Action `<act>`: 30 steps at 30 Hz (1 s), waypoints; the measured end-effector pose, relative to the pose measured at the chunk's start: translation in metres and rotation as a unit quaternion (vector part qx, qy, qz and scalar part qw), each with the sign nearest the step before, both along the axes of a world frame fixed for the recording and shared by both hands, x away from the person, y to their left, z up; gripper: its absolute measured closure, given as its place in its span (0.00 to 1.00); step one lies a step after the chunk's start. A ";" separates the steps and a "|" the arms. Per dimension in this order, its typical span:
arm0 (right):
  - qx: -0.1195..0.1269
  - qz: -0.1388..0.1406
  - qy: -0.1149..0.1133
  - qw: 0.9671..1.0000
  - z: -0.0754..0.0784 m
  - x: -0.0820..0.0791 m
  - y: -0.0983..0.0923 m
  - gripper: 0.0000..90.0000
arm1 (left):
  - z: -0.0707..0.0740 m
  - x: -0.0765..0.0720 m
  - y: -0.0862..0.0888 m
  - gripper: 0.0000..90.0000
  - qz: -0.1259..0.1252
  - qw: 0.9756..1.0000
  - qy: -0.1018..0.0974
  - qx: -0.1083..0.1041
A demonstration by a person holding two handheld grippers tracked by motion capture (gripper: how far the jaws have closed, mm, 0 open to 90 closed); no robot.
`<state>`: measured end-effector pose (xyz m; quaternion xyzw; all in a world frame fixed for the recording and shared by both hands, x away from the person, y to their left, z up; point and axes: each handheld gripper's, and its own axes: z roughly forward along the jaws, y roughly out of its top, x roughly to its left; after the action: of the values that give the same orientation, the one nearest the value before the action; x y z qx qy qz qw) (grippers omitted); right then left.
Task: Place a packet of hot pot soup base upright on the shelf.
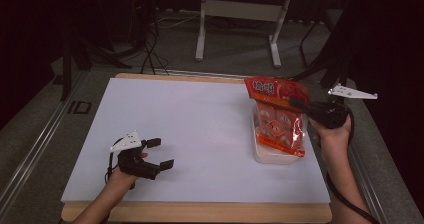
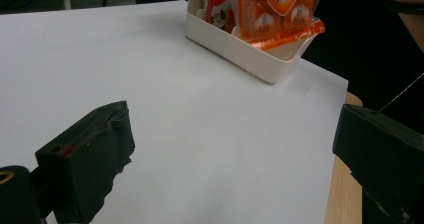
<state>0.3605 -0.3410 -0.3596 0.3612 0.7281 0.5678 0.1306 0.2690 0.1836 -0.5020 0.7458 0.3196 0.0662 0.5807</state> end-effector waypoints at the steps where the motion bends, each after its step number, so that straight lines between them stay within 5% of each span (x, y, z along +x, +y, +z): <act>1: 0.000 0.000 0.000 1.000 0.000 0.000 0.000 1.00 | 0.000 0.000 0.000 0.03 0.000 1.000 0.000 0.000; 13: 0.010 -0.027 0.023 0.999 -0.037 -0.004 -0.016 1.00 | -0.003 0.001 0.002 0.03 0.005 1.000 0.001 -0.003; 30: 0.004 -0.045 0.030 0.999 -0.053 -0.012 -0.034 0.98 | -0.008 0.003 0.004 0.03 0.008 1.000 0.005 -0.005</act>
<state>0.3486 -0.3746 -0.4125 0.4107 0.7127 0.5531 0.1324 0.2721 0.1872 -0.5101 0.7408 0.3285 0.0657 0.5823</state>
